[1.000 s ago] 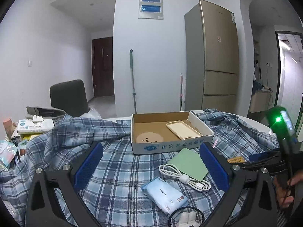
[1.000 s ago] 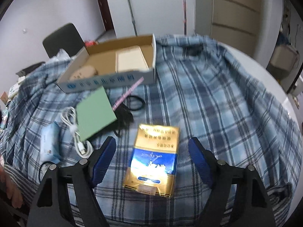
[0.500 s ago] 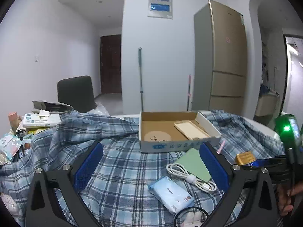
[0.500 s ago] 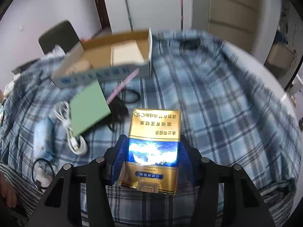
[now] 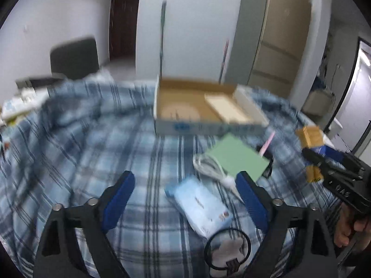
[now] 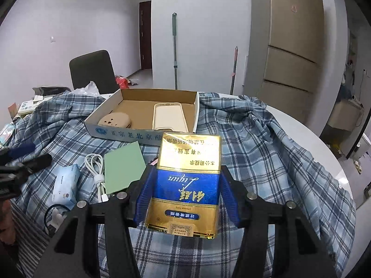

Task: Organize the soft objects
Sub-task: 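Grasp the blue wet-wipe pack with the left gripper, then lower the wipe pack into the box with the left gripper while the right lowers the cigarette box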

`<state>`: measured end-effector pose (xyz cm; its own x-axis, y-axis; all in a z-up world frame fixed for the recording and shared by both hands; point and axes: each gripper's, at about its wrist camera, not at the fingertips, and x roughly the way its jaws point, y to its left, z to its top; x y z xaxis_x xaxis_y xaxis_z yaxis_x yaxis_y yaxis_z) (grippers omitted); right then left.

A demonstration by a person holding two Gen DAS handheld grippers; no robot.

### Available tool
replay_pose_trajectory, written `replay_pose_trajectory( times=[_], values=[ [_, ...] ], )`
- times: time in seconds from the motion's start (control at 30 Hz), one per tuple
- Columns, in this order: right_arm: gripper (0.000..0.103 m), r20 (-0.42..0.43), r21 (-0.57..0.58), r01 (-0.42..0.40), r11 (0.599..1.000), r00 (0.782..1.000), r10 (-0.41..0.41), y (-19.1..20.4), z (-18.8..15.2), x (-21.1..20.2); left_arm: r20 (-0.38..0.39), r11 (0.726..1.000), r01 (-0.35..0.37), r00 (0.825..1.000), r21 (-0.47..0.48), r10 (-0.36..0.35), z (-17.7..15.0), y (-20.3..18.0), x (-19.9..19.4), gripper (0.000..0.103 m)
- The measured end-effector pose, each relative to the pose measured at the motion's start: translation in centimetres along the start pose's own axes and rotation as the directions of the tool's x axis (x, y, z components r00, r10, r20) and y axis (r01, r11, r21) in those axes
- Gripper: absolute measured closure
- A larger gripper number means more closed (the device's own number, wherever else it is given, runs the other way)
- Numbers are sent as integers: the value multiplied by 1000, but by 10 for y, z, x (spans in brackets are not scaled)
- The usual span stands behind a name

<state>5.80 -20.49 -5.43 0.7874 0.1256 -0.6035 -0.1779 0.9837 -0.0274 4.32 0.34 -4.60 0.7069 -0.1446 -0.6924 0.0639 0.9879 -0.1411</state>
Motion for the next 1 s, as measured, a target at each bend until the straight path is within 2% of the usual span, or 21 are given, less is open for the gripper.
replay_pose_trajectory(
  times=[0.03, 0.1, 0.17, 0.33, 0.5, 0.57, 0.73, 0.77, 0.87, 1.0],
  values=[
    [49, 10, -1, -3, 1000, 1000, 3, 0, -1, -2, -38, 1000, 3, 999, -3, -3, -1, -2, 6, 17],
    [49, 25, -13, 1, 1000, 1000, -1, 2, -2, -5, -64, 1000, 1, 998, 2, -1, -2, -6, 12, 17],
    [49, 22, -31, -3, 1000, 1000, 4, 5, -4, -5, -97, 999, -26, 995, 21, 28, -1, -14, 19, 17],
    [48, 24, -34, 1, 999, 1000, 0, 6, -5, -5, -191, 998, -65, 979, 20, 68, 0, -19, 44, 17],
    [48, -3, -22, 5, 1000, 1000, -5, 3, -5, 0, -203, 996, -68, 976, 55, 78, -9, -23, 51, 18],
    [48, -8, -19, -4, 1000, 1000, 4, 2, -6, 1, -204, 995, -65, 976, 71, 79, -11, -26, 53, 33],
    [48, -7, -18, -5, 1000, 1000, 5, 2, -6, 1, -224, 994, -59, 971, 88, 78, -12, -29, 57, 39],
    [48, -8, -17, -5, 1000, 1000, 5, 2, -6, 1, -225, 995, -54, 972, 84, 72, -12, -29, 57, 47],
    [48, -10, -18, -4, 1000, 1000, 4, 2, -6, 1, -224, 996, -47, 973, 75, 63, -13, -27, 56, 62],
    [48, -7, -19, -3, 1000, 1000, 3, 2, -6, 1, -204, 996, -51, 977, 68, 63, -12, -25, 53, 62]
  ],
)
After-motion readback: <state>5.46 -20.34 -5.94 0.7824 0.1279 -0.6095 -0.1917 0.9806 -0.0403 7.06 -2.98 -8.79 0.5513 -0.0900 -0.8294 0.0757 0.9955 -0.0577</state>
